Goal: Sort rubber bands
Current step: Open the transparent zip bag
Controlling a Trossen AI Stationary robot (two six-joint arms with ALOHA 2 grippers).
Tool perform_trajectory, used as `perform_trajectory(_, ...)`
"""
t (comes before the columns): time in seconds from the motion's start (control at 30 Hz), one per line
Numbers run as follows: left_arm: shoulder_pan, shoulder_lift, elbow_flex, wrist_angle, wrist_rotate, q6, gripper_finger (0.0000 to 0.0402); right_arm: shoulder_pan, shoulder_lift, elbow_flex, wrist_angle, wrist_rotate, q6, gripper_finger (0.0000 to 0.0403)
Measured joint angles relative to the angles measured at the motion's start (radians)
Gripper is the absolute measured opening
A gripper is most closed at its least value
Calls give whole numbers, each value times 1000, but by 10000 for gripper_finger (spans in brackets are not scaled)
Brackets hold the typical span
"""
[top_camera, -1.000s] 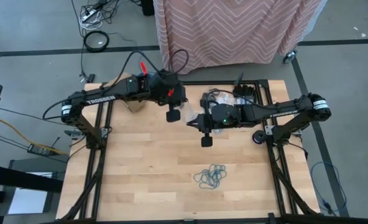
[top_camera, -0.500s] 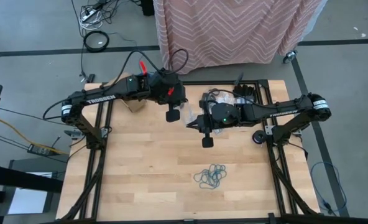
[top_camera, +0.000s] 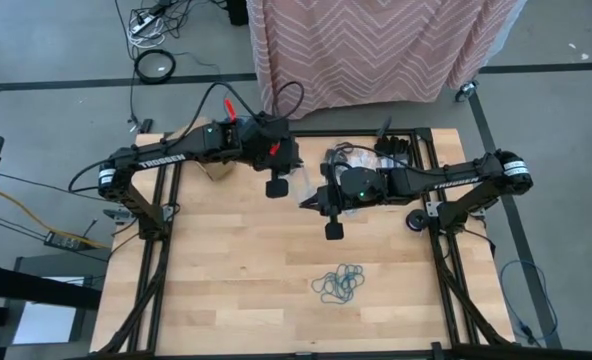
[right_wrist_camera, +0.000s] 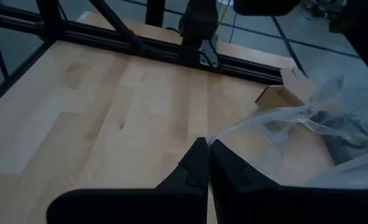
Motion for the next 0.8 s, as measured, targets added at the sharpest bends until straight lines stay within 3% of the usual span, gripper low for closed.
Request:
perform_trajectory(0.07,0,0,0,-10,8,-2,12,-1,0,0,0,27,1,0)
perform_trajectory(0.17,2,0,0,-25,11,-6,5,-3,0,0,1,68,7,2)
perform_trajectory(0.3,1,0,0,-63,-46,-30,3,-21,-8,0,8,24,26,25)
perform_trajectory(0.47,0,-1,0,-87,-103,-59,2,-50,-37,0,8,-37,26,88)
perform_trajectory(0.8,2,-1,0,-106,-215,-63,1,-109,-132,0,-127,-29,109,209)
